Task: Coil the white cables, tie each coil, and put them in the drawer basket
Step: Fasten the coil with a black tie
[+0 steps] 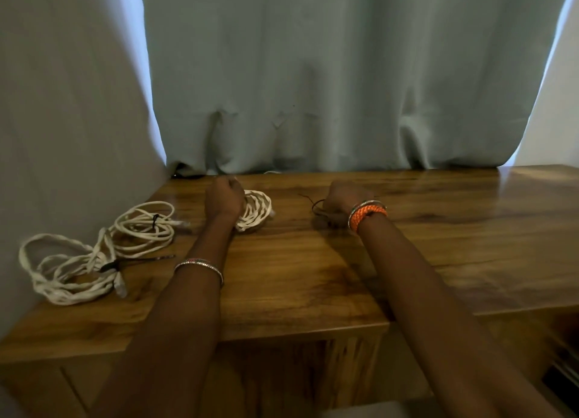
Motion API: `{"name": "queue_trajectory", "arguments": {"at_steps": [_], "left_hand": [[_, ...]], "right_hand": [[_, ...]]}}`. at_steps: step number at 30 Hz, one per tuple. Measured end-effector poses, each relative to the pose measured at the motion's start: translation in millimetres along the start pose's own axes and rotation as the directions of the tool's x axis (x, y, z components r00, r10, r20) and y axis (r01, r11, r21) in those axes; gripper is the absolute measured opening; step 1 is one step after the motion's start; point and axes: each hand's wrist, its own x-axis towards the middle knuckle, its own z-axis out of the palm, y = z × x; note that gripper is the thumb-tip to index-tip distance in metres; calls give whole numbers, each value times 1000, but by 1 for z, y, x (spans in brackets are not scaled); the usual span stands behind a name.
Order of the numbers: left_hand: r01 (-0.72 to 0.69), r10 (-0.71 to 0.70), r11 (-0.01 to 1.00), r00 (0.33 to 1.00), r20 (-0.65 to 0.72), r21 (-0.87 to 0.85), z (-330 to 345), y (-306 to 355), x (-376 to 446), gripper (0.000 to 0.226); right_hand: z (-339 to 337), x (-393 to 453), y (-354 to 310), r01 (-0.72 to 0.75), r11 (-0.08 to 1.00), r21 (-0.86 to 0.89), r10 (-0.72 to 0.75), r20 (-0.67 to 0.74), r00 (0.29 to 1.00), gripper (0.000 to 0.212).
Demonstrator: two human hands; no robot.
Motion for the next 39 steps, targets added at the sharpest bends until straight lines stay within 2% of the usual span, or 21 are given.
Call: {"name": "queue_trajectory", "arguments": {"at_steps": [4, 7, 9, 12, 13, 16, 18, 20, 22, 24, 26, 28, 30, 32, 35, 39], "left_hand": [[-87, 87, 994, 996, 8, 64, 5, 1, -3, 39], [-98, 94, 986, 995, 34, 137, 6, 8, -9, 45], [-79, 74, 978, 997, 32, 195, 6, 12, -12, 46], [-147, 137, 973, 988, 65, 176, 8, 10, -11, 37], [-188, 177, 970, 981, 82, 153, 9, 9, -11, 33], [-303, 292, 947, 950, 105, 108, 8, 10, -16, 25], [-343, 335, 936, 937, 97, 81, 8, 13, -19, 25], [-341, 336, 939, 938, 81, 47, 8, 13, -20, 26], [-317, 314, 948, 947, 65, 43, 8, 12, -19, 27], [-248, 246, 966, 969, 37, 70, 8, 12, -18, 29], [-112, 114, 993, 993, -31, 47, 7, 14, -15, 30], [60, -62, 998, 995, -72, -26, 6, 14, -10, 30], [178, -185, 979, 980, -73, -101, 4, 11, -5, 31], [212, -222, 964, 974, -51, -158, 1, 5, -1, 30], [210, -216, 962, 976, -18, -173, 2, -6, 6, 26], [243, -255, 950, 966, -36, -193, 0, -10, 9, 25]], "right_hand": [[-9, 21, 5, -74, 985, 158, 98, -155, 983, 33], [-7, 39, 10, -31, 961, 274, 99, -236, 967, 26], [-2, 43, 12, -11, 938, 347, 100, -239, 966, 19], [9, 41, 14, -64, 916, 397, 140, -166, 976, 12], [12, 41, 13, -87, 912, 401, 148, -124, 981, 16], [23, 41, 9, -172, 890, 423, 169, 44, 985, 45], [28, 40, 6, -190, 893, 408, 168, 89, 982, 42], [33, 41, 3, -155, 892, 424, 162, 19, 987, 31], [37, 48, 1, -78, 845, 529, 155, -104, 982, 22], [36, 56, -1, 25, 718, 695, 155, -195, 969, 18], [24, 42, -12, 119, 602, 790, 141, -252, 957, 15], [11, 21, -26, 247, 616, 748, 68, -363, 929, 16], [7, 3, -37, 370, 710, 599, -58, -475, 878, 16], [6, -11, -47, 462, 760, 458, -167, -549, 819, 18], [5, -20, -58, 482, 845, 230, -279, -580, 765, 21], [8, -30, -61, 503, 864, -36, -412, -627, 662, 21]]}}
